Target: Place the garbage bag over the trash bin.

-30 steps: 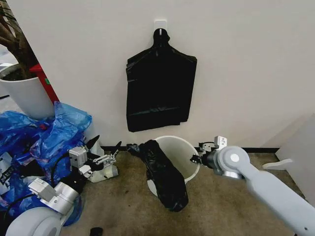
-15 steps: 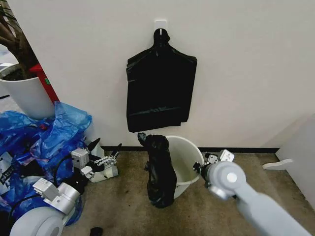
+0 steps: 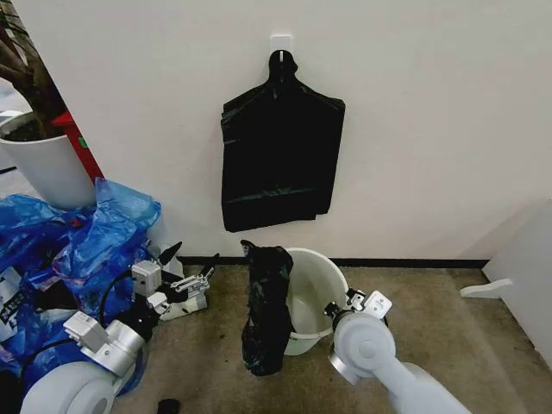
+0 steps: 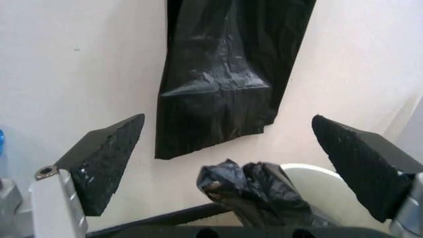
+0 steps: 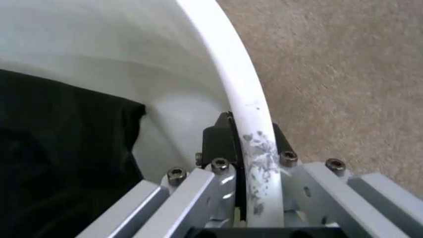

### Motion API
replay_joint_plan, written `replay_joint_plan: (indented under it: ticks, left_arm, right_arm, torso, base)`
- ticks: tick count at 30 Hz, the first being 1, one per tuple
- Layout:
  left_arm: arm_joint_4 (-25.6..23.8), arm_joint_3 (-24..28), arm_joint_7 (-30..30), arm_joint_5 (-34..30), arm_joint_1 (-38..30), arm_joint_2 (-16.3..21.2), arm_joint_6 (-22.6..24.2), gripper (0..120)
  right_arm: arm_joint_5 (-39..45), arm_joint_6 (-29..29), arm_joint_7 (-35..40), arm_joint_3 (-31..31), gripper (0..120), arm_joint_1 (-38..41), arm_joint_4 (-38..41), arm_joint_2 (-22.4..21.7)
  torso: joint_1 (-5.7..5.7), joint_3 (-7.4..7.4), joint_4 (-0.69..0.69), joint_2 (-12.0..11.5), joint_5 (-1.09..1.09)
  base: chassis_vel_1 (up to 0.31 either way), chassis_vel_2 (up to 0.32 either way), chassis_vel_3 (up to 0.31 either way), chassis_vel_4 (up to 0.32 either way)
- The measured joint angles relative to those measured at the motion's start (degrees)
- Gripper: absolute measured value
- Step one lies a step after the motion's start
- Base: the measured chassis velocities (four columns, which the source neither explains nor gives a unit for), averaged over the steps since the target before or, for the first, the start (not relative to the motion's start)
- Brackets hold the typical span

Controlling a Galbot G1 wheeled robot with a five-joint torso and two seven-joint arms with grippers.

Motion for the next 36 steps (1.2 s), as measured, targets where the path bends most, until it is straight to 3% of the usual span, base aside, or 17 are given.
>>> replay_joint_plan:
  ticks: [13,18,20,21,24,27,30,31,32,36]
  left_arm:
    - [-1.64,-1.02,0.44,0.19,1.32,-0.18,-0.18,100]
    - [-2.07,-1.22,0.62,0.1,1.45,0.02,-0.2,100]
    - [-2.09,-1.24,0.62,0.09,1.45,0.03,-0.2,100]
    - [-2.33,-1.53,0.65,-0.06,1.59,0.08,-0.29,100]
    - [-2.67,-1.89,0.76,-0.24,1.81,-0.05,-0.47,100]
    - [-2.92,-2.18,0.83,-0.48,1.95,-0.2,-0.59,100]
    - [-2.95,-2.64,0.87,-0.84,1.96,-0.37,-0.63,100]
    - [-2.65,-3.11,0.87,-1.18,2.0,-0.39,-0.64,100]
    - [-2.16,-3.85,1.09,-1.5,2.26,-0.17,-0.64,100]
    - [-0.62,-5.86,2.88,-2.08,3.05,0.33,-0.64,100]
  right_arm:
    - [-0.83,-3.01,-2.84,-0.06,4,-0.87,-2.45,0.58]
    - [-1.11,-3.01,-2.85,-0.09,21,-0.75,-1.53,-0.37]
    - [-1.12,-3.01,-2.85,-0.08,23,-0.75,-1.48,-0.41]
    - [-1.17,-3.01,-2.74,-0.22,33,-0.91,-0.07,-1.26]
    - [-2.76,-3.03,-3.09,-0.03,45,-2.03,2.0,-2.87]
    - [-7.79,-3.47,-5.41,0.66,53,-4.27,4.09,-4.79]
    - [-17.52,-5.14,-10.39,1.12,61,-8.17,7.41,-8.07]
    - [-25.24,-5.96,-13.59,0.78,70,-9.95,9.53,-9.72]
    - [-30.82,-6.2,-15.86,0.23,75,-10.41,10.44,-10.2]
    - [-38.95,-7.56,-21.66,-0.43,84,-10.54,12.14,-10.8]
  torso:
    - [0.0,0.0,-0.01,0.0,0.0]
    - [0.0,0.0,0.0,0.0,0.0]
    - [0.0,0.0,0.0,0.0,0.0]
    - [0.0,0.0,0.0,0.0,0.0]
    - [0.0,0.0,0.02,0.0,0.02]
    - [0.0,0.0,0.02,0.0,0.0]
    - [0.0,-0.01,-0.04,0.0,0.01]
    - [0.0,-0.01,-0.04,0.0,0.01]
    - [0.0,-0.01,-0.02,0.0,0.01]
    - [0.0,-0.01,0.01,0.0,0.02]
  base:
    - [0.0,0.0,0.0,0.0]
    - [0.0,0.0,0.0,0.0]
    - [0.0,0.0,0.0,0.0]
    - [0.0,0.0,0.0,0.0]
    - [0.0,0.0,0.0,0.0]
    - [0.0,0.0,0.0,0.0]
    - [0.0,0.0,0.0,0.0]
    - [0.0,0.0,0.0,0.0]
    - [0.0,0.0,0.0,0.0]
    - [0.0,0.0,0.0,0.0]
